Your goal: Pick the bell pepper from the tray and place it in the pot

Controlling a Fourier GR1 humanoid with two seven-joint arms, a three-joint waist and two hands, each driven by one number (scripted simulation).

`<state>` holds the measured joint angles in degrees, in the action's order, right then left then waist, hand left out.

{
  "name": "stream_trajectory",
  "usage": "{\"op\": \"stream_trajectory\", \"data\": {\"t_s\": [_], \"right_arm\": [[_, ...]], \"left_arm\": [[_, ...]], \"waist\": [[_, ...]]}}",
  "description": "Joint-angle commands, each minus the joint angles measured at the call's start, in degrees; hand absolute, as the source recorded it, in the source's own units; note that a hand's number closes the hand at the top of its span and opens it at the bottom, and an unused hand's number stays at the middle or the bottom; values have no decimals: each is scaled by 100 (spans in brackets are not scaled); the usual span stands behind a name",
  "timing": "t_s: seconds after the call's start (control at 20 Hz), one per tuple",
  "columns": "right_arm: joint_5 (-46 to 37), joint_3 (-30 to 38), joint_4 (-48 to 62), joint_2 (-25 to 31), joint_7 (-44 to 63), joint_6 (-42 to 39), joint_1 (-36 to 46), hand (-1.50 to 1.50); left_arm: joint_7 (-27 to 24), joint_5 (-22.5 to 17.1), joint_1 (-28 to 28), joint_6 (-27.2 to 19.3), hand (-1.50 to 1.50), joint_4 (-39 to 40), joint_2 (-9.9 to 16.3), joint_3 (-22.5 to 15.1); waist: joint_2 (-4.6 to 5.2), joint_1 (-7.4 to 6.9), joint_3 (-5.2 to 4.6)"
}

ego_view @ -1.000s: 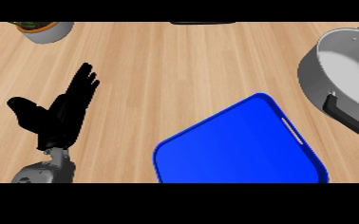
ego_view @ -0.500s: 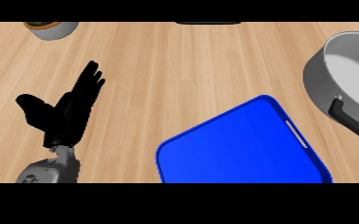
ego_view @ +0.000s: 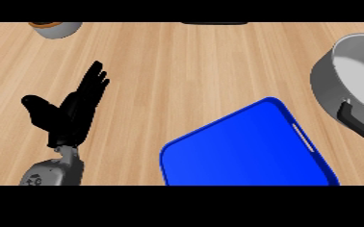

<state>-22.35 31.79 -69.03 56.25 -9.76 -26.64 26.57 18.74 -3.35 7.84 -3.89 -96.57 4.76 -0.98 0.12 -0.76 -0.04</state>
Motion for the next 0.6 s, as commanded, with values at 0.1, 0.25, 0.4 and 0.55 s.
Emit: {"op": "stream_trajectory", "data": {"t_s": [0.1,0.25,0.4,0.55], "right_arm": [[-426,-823,380,-498,313,476,584,150],[-859,-1133,1194,-546,-503,898,682,150],[-879,-1489,1215,-715,-286,442,844,150],[-608,-1162,2090,-988,276,363,1181,-150]], "left_arm": [[166,53,143,-29,0,-12,-19,-7],[20,-146,-225,234,0,-203,161,133],[20,184,47,-92,0,61,-120,-98],[211,150,47,-109,0,-161,-124,-122]], "waist": [[2,-4,3],[17,-61,7],[14,-15,4],[25,-80,7]]}}
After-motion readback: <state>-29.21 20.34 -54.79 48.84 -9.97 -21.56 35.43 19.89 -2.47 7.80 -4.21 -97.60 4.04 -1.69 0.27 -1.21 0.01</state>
